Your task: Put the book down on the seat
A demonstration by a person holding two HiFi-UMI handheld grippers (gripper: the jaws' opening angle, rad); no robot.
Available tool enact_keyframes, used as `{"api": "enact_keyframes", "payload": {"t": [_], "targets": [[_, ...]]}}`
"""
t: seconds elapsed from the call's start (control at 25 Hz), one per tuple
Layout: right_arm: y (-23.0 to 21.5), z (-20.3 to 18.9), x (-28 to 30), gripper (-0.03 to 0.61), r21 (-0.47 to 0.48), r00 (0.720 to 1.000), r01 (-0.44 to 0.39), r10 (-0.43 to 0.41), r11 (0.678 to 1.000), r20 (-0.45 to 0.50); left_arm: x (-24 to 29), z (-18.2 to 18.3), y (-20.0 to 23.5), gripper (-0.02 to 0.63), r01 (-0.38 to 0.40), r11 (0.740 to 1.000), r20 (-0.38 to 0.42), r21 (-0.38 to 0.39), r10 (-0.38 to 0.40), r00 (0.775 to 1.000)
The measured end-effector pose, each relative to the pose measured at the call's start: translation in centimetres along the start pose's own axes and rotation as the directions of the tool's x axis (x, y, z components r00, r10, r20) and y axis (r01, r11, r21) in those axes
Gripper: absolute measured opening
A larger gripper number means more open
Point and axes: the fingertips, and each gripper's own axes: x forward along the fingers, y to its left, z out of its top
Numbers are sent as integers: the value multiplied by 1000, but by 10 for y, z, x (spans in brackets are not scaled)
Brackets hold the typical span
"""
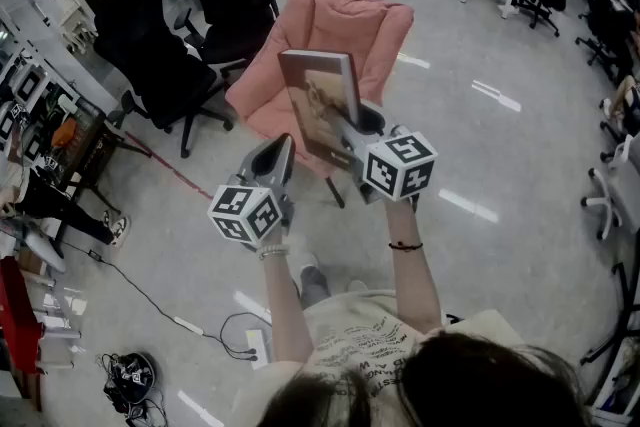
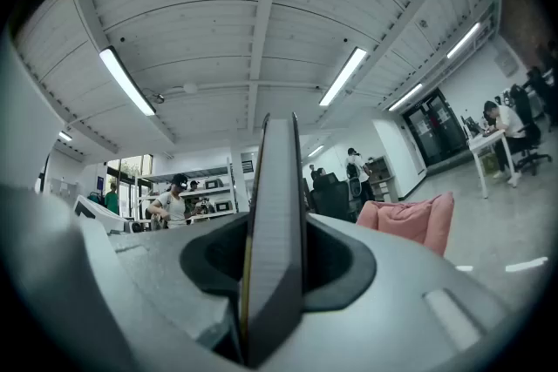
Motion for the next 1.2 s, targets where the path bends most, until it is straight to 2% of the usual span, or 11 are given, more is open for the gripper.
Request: {"api": "enact_keyframes", "payload": {"t": [0.52, 0.8, 0.96, 1.2], "targets": [[-2, 0, 0, 149, 12, 1000, 4, -4, 1000, -3, -1, -2, 2, -11, 6, 1000, -8, -9, -6, 1000], [-10, -4, 2, 149, 38, 999, 37, -37, 999, -2, -1, -5, 13, -12, 1, 1000, -18, -20, -1, 1000], [-18, -17, 14, 149, 62, 997, 73, -72, 995, -7, 1, -13, 30, -11, 13, 1000, -33, -29, -14, 999], [-25, -26, 53, 149, 88, 993, 115, -113, 990, -25, 17, -6, 71, -12, 40, 998, -57, -43, -42, 997]]}}
